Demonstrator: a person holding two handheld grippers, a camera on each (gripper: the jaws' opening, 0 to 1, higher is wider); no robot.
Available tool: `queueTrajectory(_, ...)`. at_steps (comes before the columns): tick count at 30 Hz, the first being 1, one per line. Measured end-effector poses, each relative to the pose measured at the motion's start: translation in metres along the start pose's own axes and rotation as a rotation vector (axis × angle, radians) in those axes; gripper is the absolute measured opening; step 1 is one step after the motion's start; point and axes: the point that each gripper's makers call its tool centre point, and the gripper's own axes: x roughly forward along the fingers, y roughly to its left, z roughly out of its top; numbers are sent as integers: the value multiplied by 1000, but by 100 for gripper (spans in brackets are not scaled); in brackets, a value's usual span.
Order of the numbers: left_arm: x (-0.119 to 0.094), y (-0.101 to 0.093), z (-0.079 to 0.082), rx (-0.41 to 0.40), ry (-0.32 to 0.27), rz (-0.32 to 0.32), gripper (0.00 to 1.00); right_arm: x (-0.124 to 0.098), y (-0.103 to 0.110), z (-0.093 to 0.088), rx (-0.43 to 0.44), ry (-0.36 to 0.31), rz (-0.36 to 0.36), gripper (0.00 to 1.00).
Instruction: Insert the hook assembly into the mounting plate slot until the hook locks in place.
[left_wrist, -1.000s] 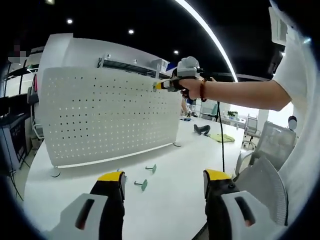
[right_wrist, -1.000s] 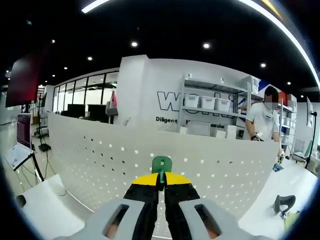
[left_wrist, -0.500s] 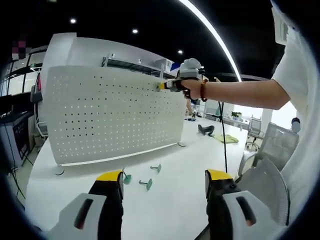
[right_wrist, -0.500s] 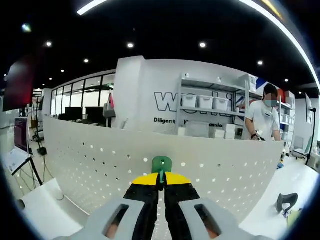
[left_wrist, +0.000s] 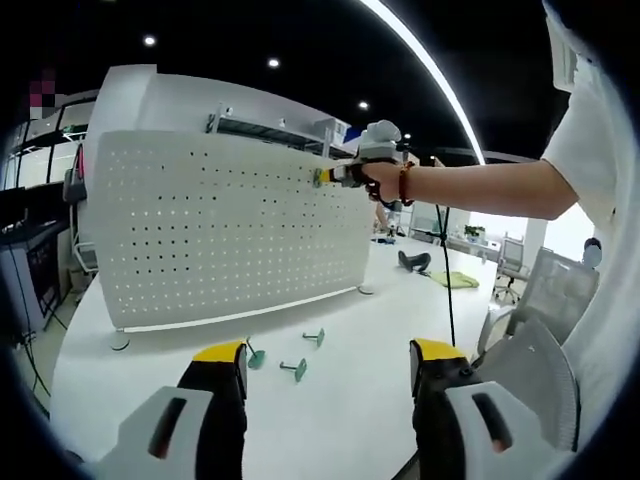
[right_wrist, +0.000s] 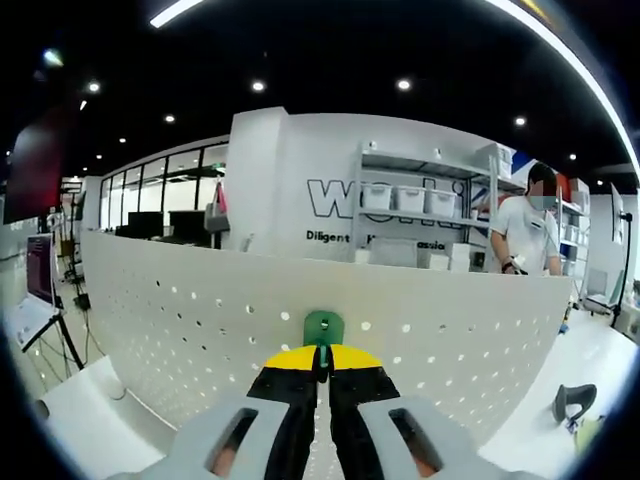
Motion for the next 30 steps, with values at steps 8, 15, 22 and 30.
queueTrajectory(8,-1,2,1,-8,-3,3,68,2,1,-2,-14,1,-3,2)
queueTrajectory(15,-1,1,2,-3,0,-1,68,4,0,-4,74,2,6,2)
queueTrajectory(22,0,1,2,-13,-3,-5,68,3,1,-4,105,-3,23,2)
queueTrajectory(30,1,-1,3,-12,-4,-10,68,2,4,6,64,-32,23,5)
